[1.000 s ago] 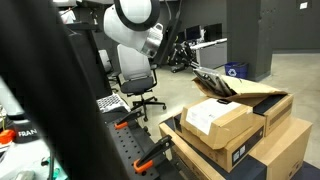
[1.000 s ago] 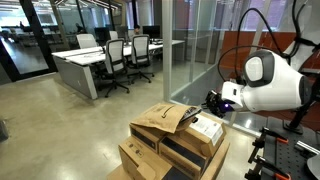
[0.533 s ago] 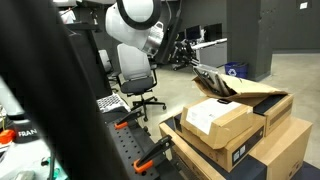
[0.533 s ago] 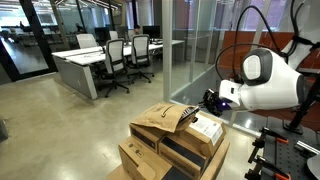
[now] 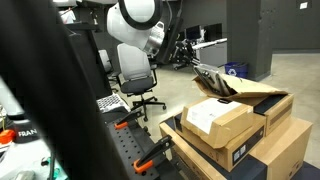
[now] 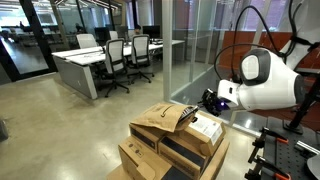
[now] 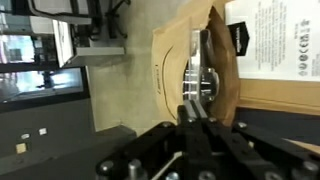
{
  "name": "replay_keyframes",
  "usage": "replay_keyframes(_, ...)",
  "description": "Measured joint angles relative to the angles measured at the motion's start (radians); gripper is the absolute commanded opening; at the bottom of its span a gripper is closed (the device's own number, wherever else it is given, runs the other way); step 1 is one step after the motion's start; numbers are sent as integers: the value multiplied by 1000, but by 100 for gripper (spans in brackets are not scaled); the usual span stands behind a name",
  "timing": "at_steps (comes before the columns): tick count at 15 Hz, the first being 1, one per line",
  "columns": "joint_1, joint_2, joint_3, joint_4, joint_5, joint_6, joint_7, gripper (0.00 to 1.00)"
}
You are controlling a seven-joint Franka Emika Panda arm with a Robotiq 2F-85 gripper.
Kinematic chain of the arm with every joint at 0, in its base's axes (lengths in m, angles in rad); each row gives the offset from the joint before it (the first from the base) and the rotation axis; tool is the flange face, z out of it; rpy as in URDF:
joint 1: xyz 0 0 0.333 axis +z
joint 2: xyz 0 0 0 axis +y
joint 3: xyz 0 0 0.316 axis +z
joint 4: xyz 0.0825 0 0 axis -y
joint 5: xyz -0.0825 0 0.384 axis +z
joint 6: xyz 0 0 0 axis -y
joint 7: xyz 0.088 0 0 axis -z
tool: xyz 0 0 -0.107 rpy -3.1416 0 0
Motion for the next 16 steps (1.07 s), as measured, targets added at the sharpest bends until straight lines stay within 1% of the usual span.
replay_keyframes(9,0,-17,-4,-30,-1,1,5,0)
replay_keyframes(12,0,-47,-13,-55,-1,3,11,0)
replay_keyframes(16,0,-61,-32,-46,-3,6,11,0)
